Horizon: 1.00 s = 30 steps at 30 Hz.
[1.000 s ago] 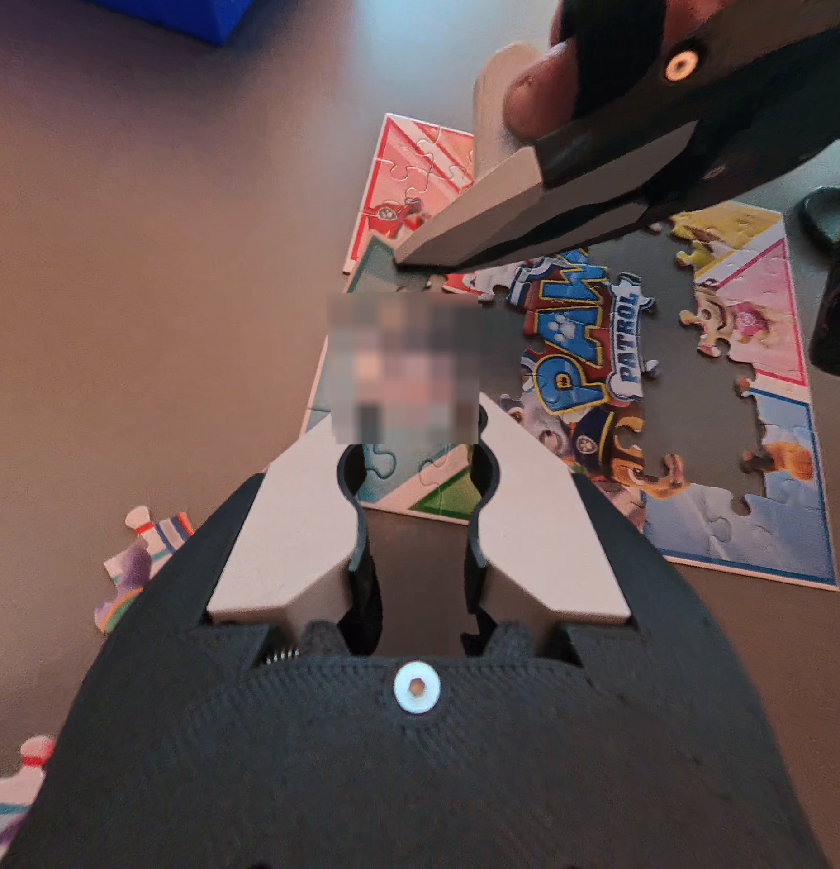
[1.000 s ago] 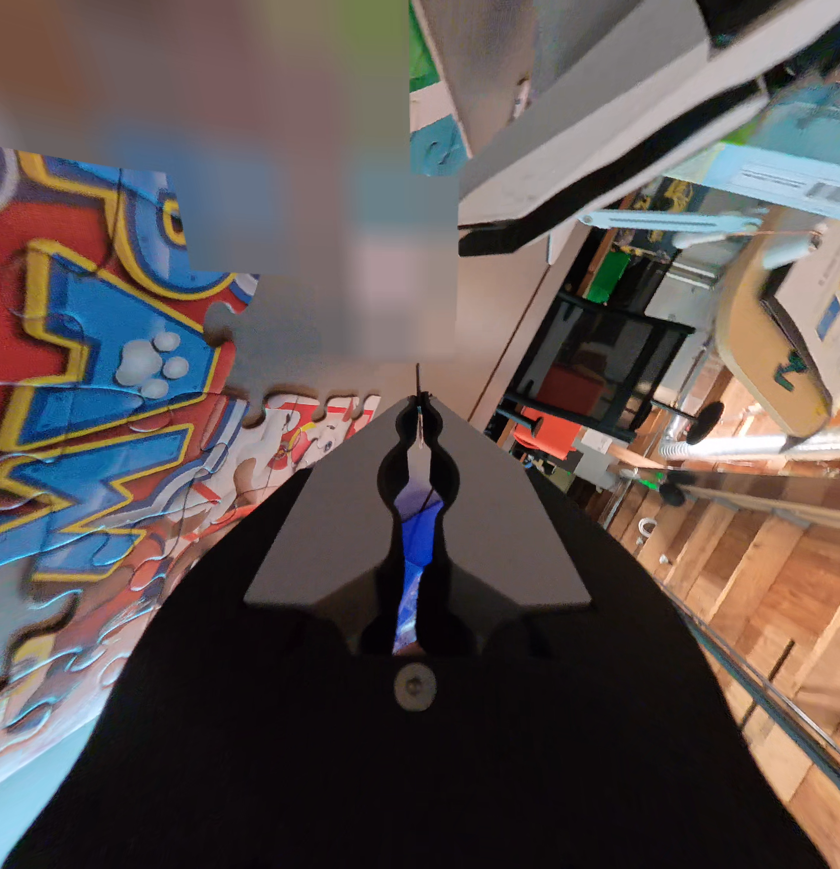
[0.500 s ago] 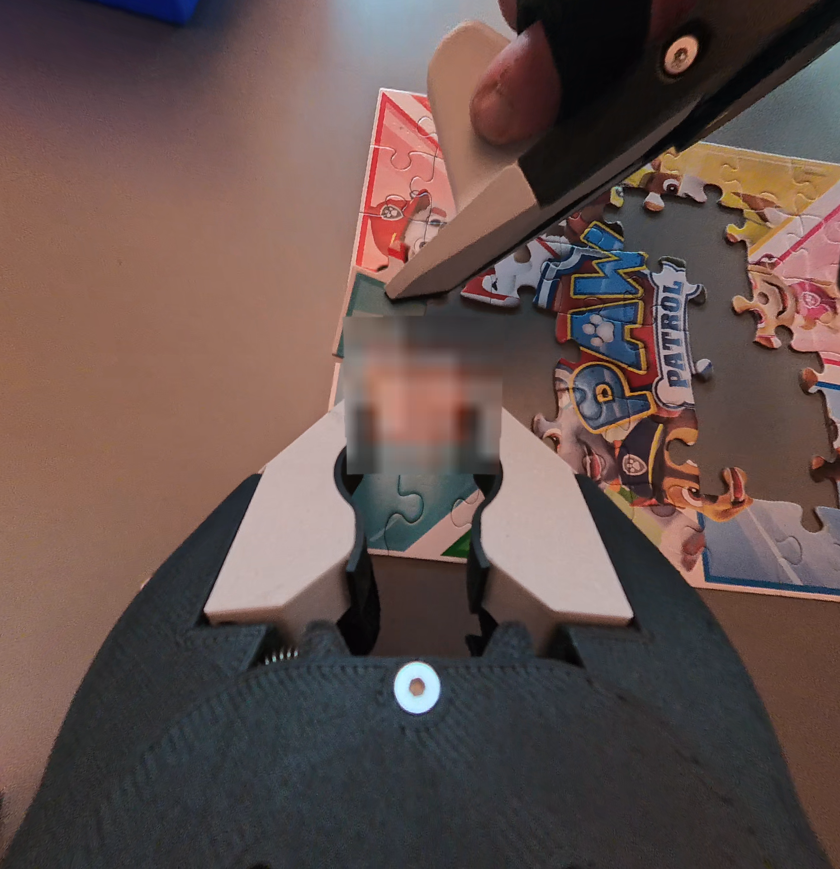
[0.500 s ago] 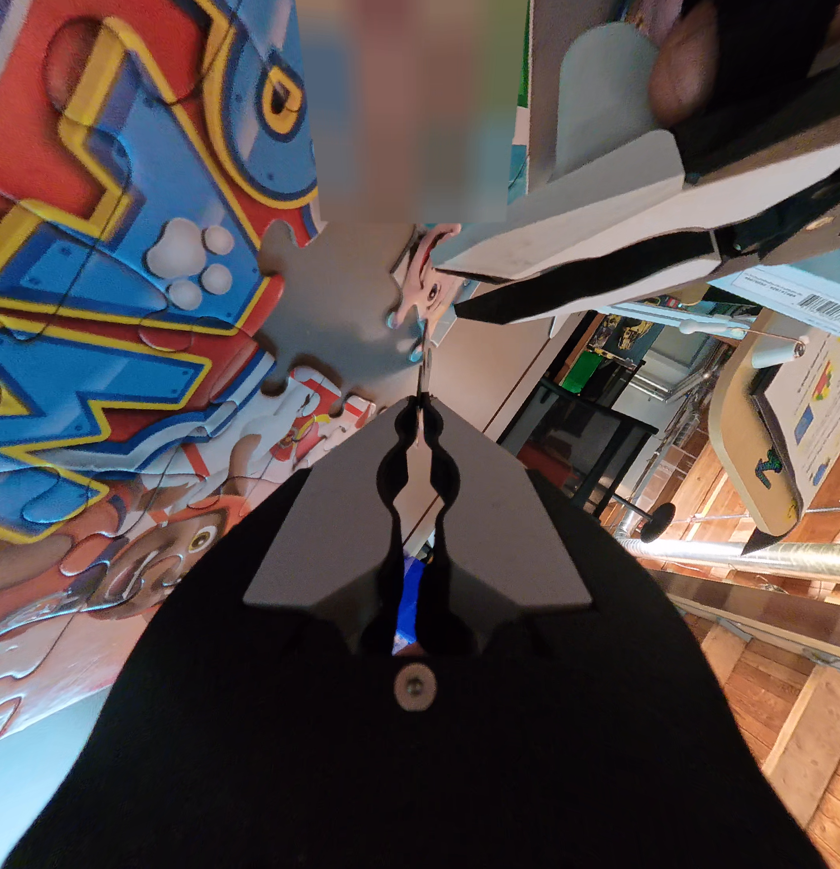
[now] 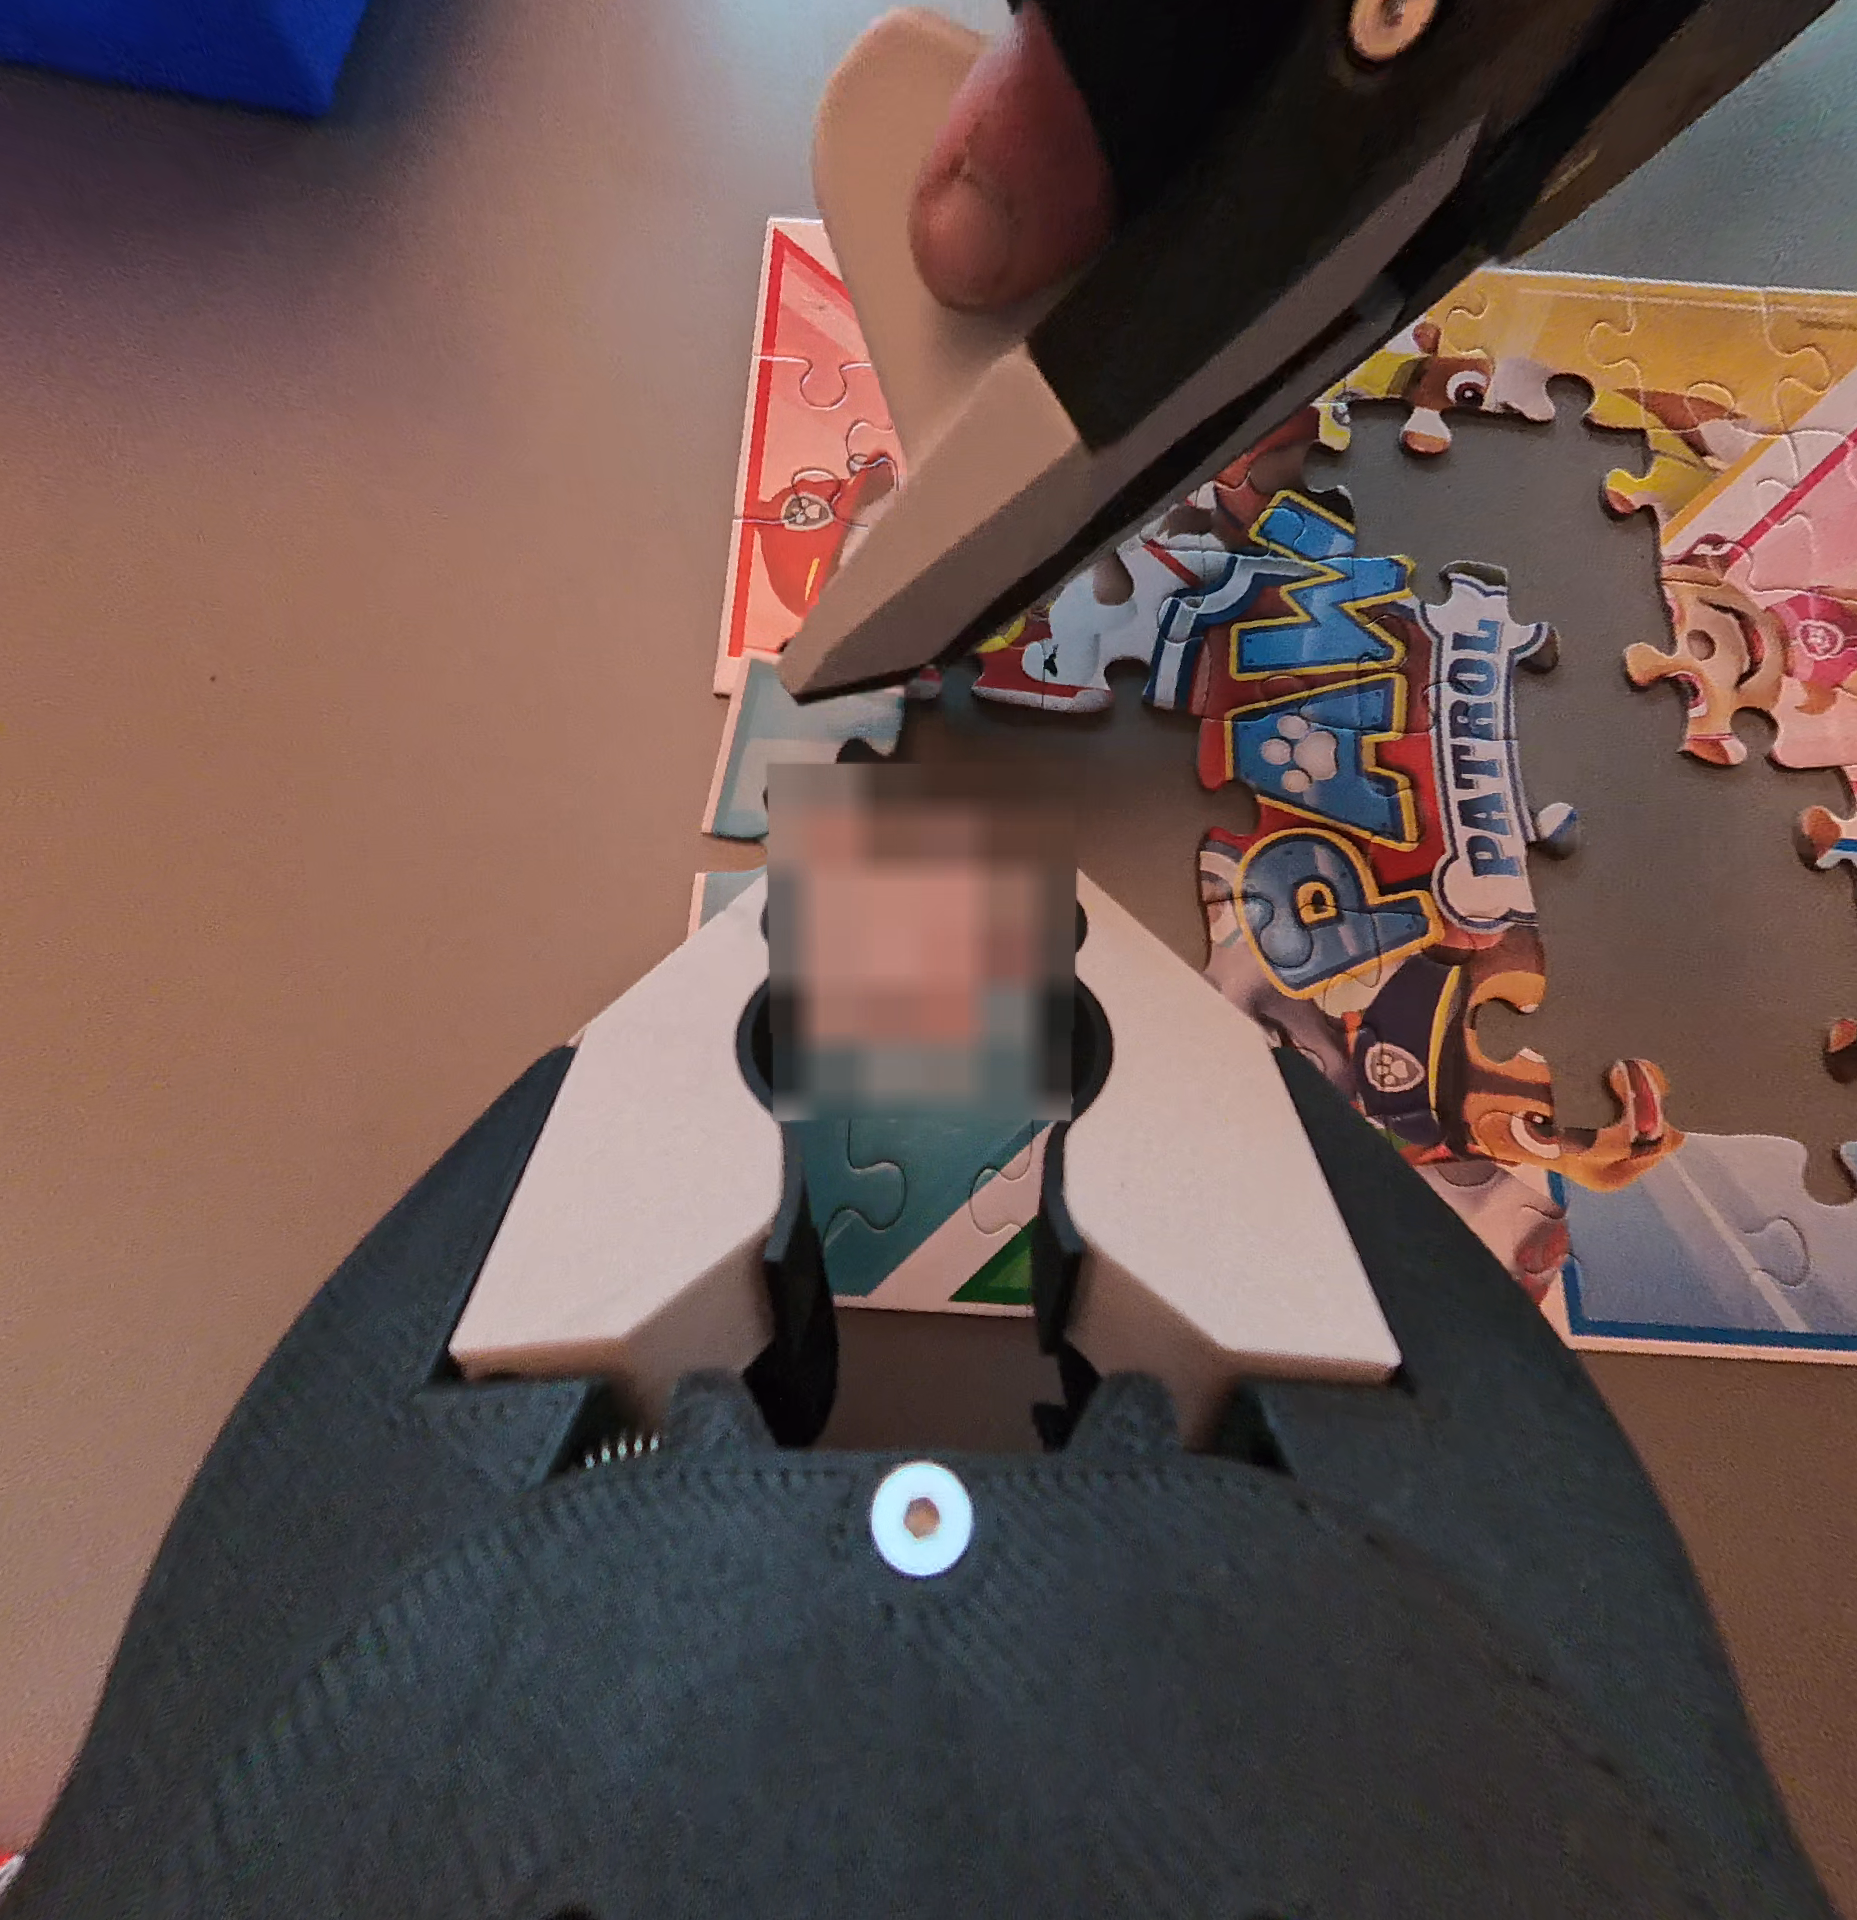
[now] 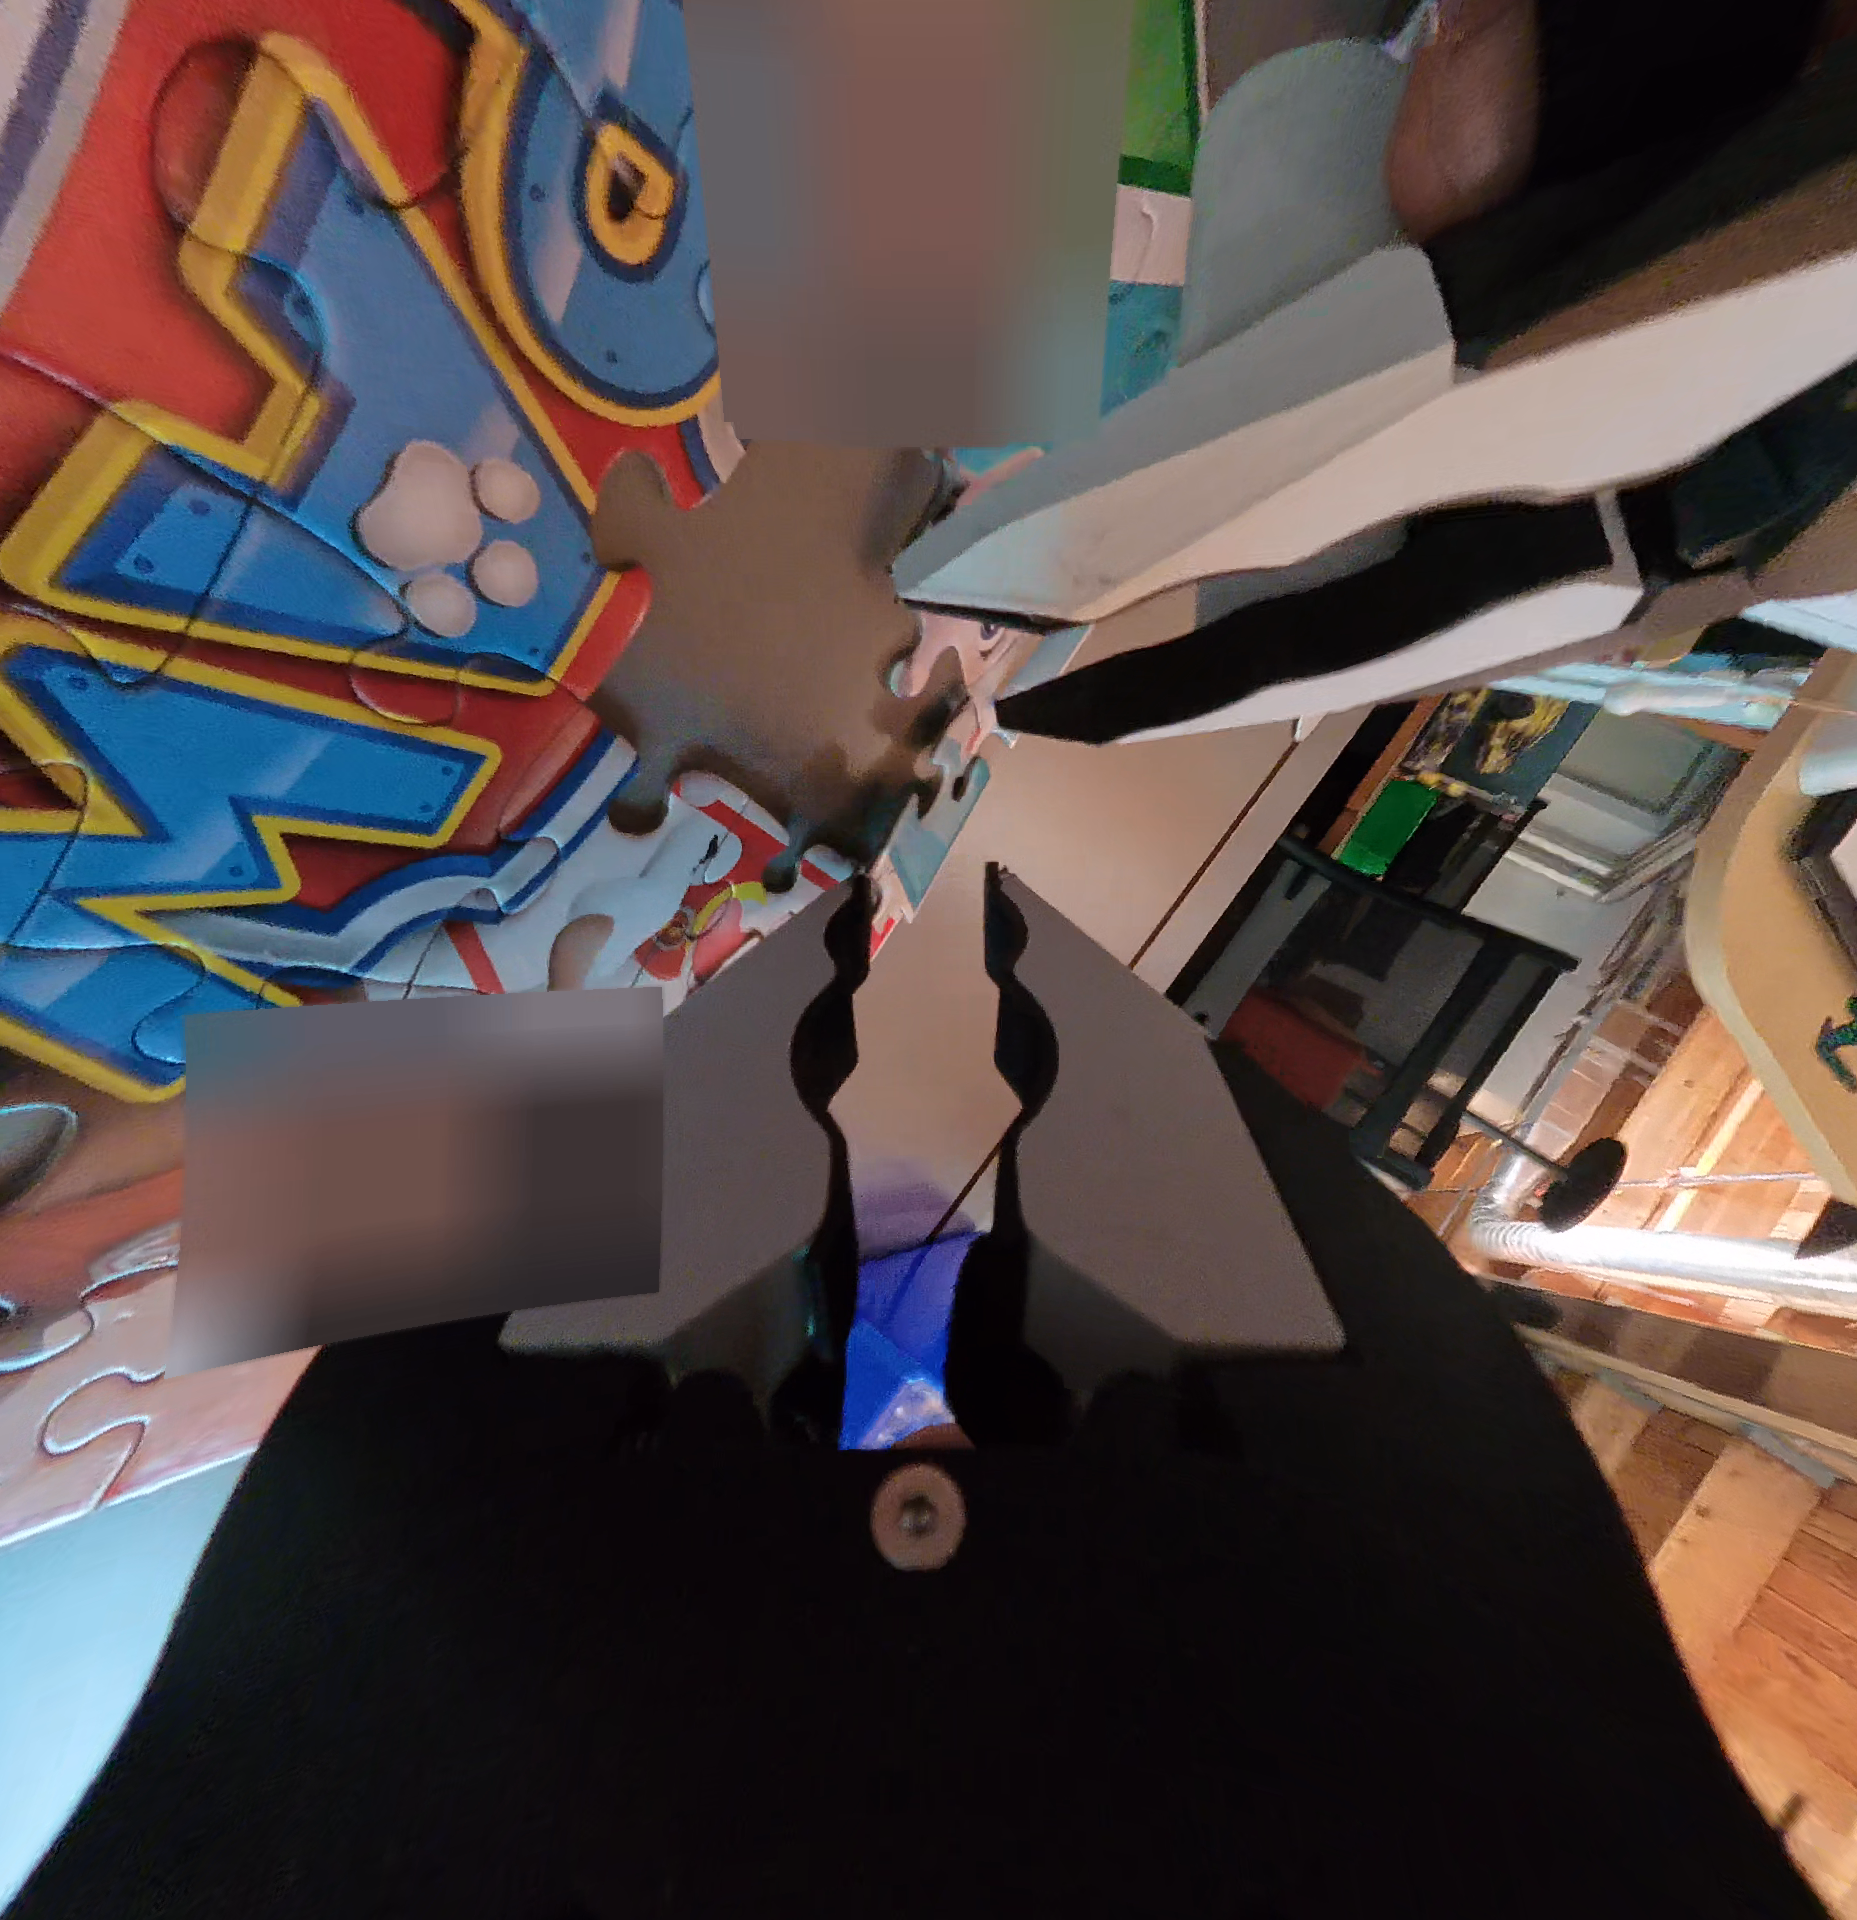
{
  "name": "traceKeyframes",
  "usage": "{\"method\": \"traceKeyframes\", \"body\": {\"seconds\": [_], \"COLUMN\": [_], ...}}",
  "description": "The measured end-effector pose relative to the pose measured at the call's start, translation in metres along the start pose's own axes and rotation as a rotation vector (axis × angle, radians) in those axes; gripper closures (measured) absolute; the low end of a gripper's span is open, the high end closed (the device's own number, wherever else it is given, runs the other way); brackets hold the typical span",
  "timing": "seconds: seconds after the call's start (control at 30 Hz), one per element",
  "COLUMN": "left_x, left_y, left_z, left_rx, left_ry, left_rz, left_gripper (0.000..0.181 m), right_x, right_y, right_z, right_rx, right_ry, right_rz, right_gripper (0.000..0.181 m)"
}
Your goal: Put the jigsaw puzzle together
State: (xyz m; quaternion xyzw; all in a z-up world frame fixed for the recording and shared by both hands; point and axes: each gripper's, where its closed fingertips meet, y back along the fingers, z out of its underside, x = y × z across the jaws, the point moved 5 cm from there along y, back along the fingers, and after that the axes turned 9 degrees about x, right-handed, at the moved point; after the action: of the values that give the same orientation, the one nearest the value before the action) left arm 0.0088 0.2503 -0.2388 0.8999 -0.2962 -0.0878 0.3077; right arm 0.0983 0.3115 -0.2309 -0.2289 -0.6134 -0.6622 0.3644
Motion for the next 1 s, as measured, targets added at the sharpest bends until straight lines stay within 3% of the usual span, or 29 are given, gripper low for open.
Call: {"method": "traceKeyframes", "body": {"seconds": [0.1,0.2,0.43,1.0], "left_x": [0.001,0.001,0.003,0.0], "left_y": [0.0,0.0,-0.001,0.0], "left_z": [0.0,0.0,-0.001,-0.003], "left_rx": [-0.009,-0.009,-0.006,0.01], "left_ry": [-0.013,-0.014,-0.033,-0.098], "left_rz": [-0.001,-0.003,0.0,-0.027], "left_gripper": [0.136,0.137,0.136,0.132], "right_x": [-0.003,0.002,0.007,0.013], "right_y": [0.001,0.006,0.007,0.0], "right_z": [0.003,0.008,0.0,-0.004], "right_rx": [-0.024,-0.058,-0.069,-0.017], "right_ry": [0.0,-0.065,0.02,-0.01], "right_rz": [-0.029,-0.036,-0.019,0.074], "right_gripper": [0.165,0.156,0.181,0.181]}}
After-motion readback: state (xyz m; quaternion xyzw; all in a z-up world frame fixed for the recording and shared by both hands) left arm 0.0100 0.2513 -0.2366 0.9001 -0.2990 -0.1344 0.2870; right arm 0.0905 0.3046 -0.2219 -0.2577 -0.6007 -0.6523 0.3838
